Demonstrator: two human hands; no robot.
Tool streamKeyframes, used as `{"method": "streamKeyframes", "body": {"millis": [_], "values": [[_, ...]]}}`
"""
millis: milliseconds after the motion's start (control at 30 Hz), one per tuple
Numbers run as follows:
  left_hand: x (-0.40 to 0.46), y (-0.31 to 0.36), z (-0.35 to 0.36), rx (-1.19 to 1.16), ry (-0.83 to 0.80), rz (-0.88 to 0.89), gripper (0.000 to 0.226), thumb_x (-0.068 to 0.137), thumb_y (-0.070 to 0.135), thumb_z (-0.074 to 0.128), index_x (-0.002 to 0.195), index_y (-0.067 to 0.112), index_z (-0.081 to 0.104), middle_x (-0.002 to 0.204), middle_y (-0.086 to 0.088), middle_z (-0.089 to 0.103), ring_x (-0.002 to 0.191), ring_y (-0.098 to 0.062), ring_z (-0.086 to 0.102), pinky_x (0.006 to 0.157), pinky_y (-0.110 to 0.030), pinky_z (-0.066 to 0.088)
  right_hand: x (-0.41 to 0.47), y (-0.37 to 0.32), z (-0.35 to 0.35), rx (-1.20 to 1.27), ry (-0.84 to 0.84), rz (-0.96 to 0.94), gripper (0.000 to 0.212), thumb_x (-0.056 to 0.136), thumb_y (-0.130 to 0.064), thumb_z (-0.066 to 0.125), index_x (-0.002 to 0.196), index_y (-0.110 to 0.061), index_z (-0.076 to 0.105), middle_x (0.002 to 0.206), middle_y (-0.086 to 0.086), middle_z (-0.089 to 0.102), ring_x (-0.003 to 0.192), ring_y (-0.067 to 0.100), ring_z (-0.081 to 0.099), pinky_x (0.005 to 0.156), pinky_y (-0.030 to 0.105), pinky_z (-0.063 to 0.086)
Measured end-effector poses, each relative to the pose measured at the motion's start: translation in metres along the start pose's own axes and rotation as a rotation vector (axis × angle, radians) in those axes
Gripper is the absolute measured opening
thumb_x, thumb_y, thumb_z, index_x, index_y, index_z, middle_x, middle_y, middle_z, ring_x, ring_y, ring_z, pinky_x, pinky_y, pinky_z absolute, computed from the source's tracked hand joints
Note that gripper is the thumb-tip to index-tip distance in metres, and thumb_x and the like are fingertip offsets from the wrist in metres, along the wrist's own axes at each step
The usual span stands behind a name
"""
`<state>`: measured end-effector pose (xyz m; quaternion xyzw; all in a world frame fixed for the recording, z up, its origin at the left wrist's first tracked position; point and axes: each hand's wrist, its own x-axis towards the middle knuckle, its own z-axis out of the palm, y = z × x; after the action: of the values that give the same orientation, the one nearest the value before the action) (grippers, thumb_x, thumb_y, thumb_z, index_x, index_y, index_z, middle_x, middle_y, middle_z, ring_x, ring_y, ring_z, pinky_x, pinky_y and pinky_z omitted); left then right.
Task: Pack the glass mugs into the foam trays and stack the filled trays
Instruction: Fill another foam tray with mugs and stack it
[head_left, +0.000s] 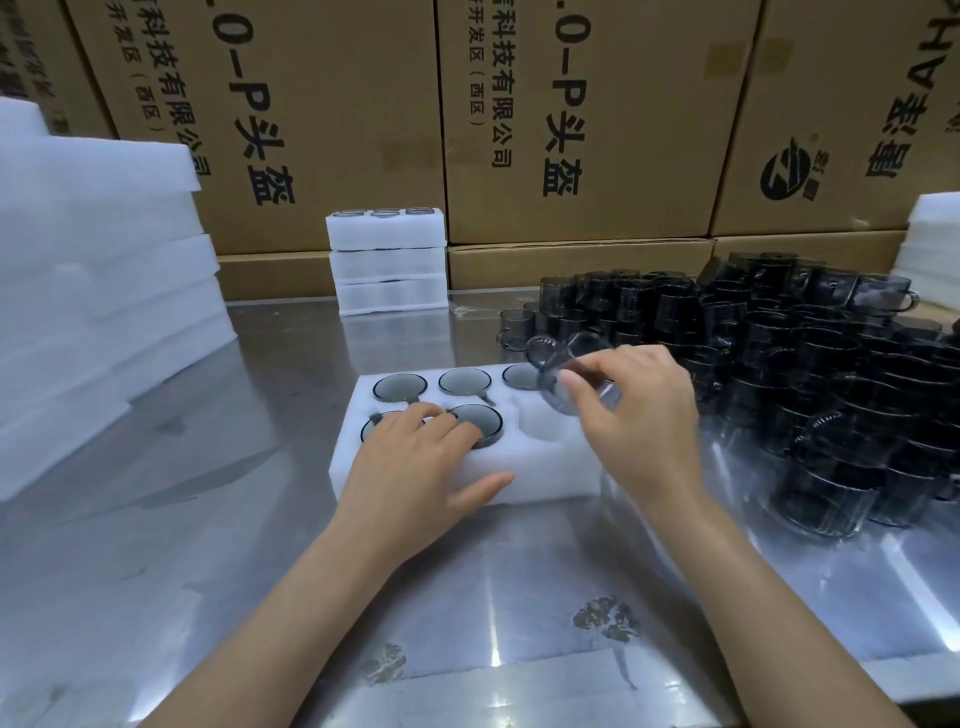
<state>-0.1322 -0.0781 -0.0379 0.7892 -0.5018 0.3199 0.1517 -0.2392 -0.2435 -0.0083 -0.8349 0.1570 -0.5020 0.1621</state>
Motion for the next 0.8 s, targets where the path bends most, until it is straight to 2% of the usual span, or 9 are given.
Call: {"method": "streamKeyframes", "body": {"millis": [100,167,267,367,567,800], "values": [[-0.001,0.001,-0.001,-0.021,-0.021,-0.012,0.042,0.079,0.056,0.061,0.090,0.017,0.070,0.074,0.003,0.065,0.081,-0.024,0.061,0.064,-0.035,0.047,-0.004,-0.009,0.006,-0.025,-0.010,-0.071,0.020,0.079,-0.036,0.067,0.070,-0.019,0.067,0.065,-0.007,0.059,0.076,0.020,0.052,0.074,0.034,0.037],[-0.001,0.003,-0.001,-0.024,-0.033,-0.030,0.039,0.077,0.054,0.065,0.093,0.018,0.071,0.076,0.004,0.067,0.085,-0.023,0.061,0.067,-0.034,0.047,-0.005,-0.012,0.009,-0.058,-0.022,-0.100,0.022,0.078,-0.035,0.072,0.067,-0.018,0.063,0.062,-0.007,0.054,0.073,0.021,0.049,0.071,0.031,0.032],[0.000,0.004,-0.002,-0.028,-0.064,-0.045,0.040,0.078,0.055,0.064,0.095,0.019,0.071,0.079,0.006,0.067,0.088,-0.023,0.059,0.070,-0.033,0.045,-0.004,-0.013,0.012,-0.125,-0.081,-0.117,0.024,0.080,-0.034,0.073,0.067,-0.017,0.063,0.061,-0.006,0.050,0.072,0.023,0.048,0.071,0.031,0.028],[0.001,0.003,-0.003,-0.025,-0.101,-0.057,0.044,0.079,0.059,0.058,0.097,0.021,0.069,0.083,0.007,0.067,0.093,-0.021,0.056,0.073,-0.033,0.043,-0.004,-0.014,0.017,-0.205,-0.202,-0.144,0.026,0.084,-0.041,0.066,0.070,-0.019,0.061,0.064,-0.009,0.044,0.073,0.020,0.043,0.071,0.030,0.022],[-0.001,0.004,-0.005,-0.046,-0.097,-0.057,0.044,0.076,0.056,0.065,0.104,0.022,0.069,0.085,0.007,0.068,0.093,-0.023,0.058,0.070,-0.032,0.044,0.001,-0.014,0.019,-0.304,-0.326,-0.145,0.038,0.092,-0.045,0.052,0.062,-0.020,0.049,0.061,-0.007,0.039,0.070,0.020,0.037,0.069,0.032,0.019],[0.000,0.005,-0.005,-0.036,-0.096,-0.060,0.042,0.074,0.053,0.068,0.099,0.020,0.070,0.081,0.006,0.068,0.090,-0.024,0.059,0.067,-0.032,0.044,0.002,-0.019,0.022,-0.383,-0.364,-0.108,0.040,0.092,-0.048,0.049,0.062,-0.022,0.048,0.063,-0.006,0.042,0.069,0.019,0.037,0.069,0.031,0.017]]}}
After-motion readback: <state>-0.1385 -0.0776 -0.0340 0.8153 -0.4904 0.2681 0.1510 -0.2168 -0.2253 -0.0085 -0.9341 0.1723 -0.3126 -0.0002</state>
